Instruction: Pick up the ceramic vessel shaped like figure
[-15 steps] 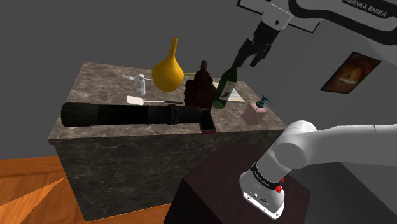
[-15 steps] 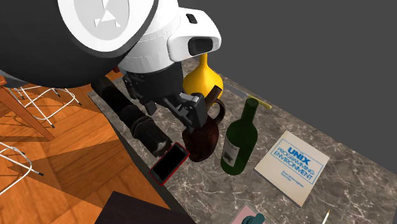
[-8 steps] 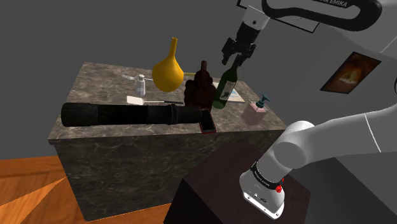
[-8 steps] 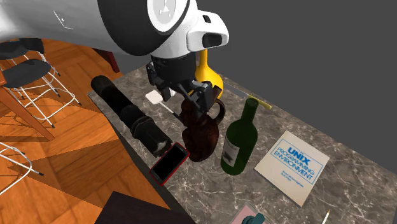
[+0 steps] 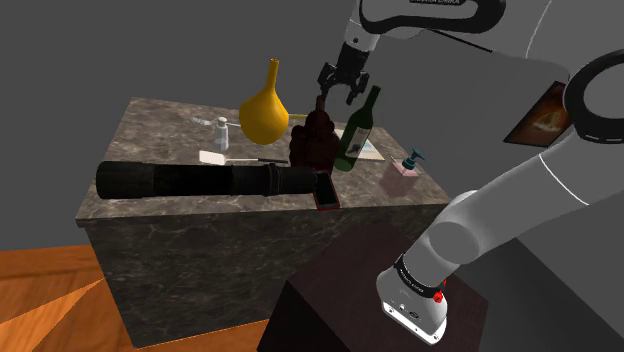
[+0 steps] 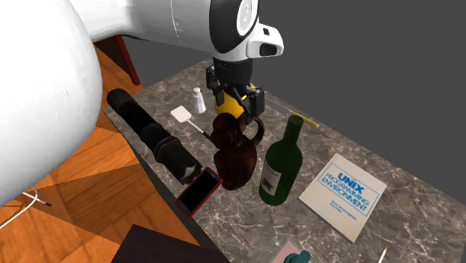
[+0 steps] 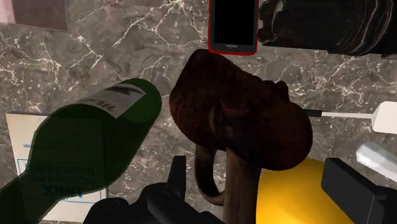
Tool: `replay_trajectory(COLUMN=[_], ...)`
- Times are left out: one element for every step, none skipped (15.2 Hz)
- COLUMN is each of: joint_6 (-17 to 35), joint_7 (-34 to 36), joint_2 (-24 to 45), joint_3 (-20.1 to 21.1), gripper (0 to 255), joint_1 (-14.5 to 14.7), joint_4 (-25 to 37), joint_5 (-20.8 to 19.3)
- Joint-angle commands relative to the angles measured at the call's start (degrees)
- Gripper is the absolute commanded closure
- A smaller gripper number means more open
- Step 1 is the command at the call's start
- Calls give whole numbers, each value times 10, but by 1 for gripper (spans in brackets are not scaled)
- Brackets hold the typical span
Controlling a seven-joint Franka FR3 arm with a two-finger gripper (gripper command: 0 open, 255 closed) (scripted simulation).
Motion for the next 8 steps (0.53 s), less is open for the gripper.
replay_trajectory(joint_6=[7,10,12,14,21,29,36,44], joint_7=[18,27,35,39,39,39,39,39], joint_2=[46,69,93,105,105,106,107,108], joint_3=[0,-1,-2,-3,-3,-3,-3,-3], gripper=[0,0,0,0,0,0,0,0], joint_1=[-4,-5,-7,-8,-8,-8,-8,-8], joint_4=[32,49,66,76,69,62,55,48], joint_5=[2,3,3,4,4,4,4,4])
